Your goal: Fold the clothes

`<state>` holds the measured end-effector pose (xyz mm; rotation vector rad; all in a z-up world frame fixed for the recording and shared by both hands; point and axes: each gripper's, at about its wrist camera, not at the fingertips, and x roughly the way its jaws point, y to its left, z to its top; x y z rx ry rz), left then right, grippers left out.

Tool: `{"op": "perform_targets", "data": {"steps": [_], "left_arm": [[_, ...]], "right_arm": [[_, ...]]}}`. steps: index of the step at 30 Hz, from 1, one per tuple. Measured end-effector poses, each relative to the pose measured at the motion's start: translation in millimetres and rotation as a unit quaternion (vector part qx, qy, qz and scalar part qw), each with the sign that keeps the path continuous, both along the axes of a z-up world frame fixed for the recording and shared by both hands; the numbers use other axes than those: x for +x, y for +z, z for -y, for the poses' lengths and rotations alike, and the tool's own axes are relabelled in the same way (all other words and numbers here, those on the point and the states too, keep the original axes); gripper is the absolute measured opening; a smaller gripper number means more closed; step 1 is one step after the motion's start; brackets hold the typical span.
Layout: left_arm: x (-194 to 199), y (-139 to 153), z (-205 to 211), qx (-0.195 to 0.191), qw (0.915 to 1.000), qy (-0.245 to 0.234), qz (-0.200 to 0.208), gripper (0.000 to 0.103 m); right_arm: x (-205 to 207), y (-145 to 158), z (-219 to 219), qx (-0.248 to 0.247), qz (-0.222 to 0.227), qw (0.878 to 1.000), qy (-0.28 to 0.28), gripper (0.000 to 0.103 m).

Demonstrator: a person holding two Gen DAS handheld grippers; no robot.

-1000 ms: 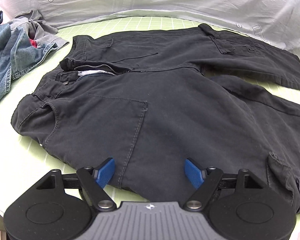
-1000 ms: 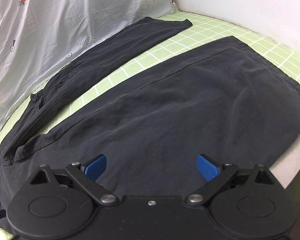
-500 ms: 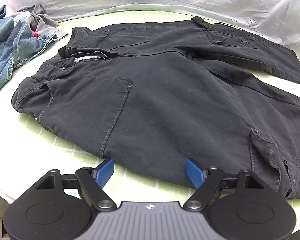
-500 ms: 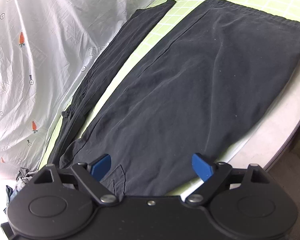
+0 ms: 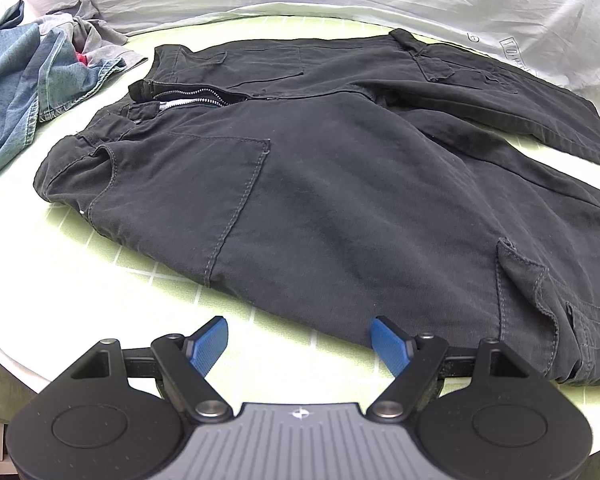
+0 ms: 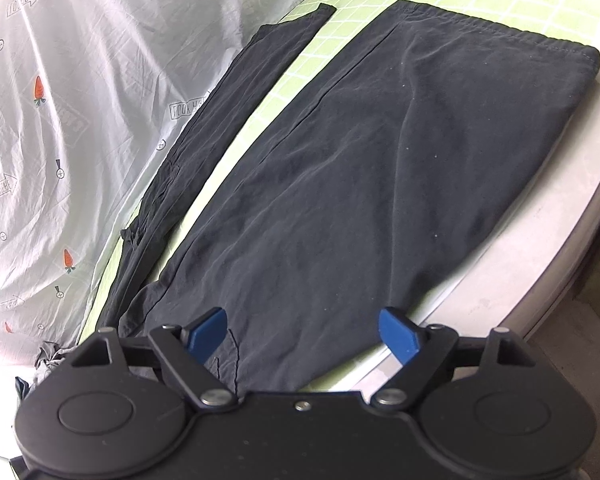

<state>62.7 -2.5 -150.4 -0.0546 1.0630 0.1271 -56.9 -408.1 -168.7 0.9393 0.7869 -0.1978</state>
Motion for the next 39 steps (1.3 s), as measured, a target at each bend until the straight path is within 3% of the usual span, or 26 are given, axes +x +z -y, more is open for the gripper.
{"op": "perform_targets", "data": {"steps": [4, 19, 39], "left_arm": [[0.0, 2.3, -0.3, 0.003, 1.0000, -0.001, 0.005, 0.080], [5.1, 2.2, -5.1, 0.004, 1.0000, -0.005, 0.003, 0.080], [16.0, 1.0, -12.4, 0.005, 0.9998, -0.021, 0.001, 0.080]], "right_arm": [[-2.0, 0.6, 2.2, -0.003, -0.011, 1.000, -0.006, 0.079], [-11.8, -0.3, 2.4, 0.011, -0.019, 0.999, -0.036, 0.079], [-12.2, 0.6, 6.2, -0.018, -0.027, 0.996, -0.087, 0.080]]}}
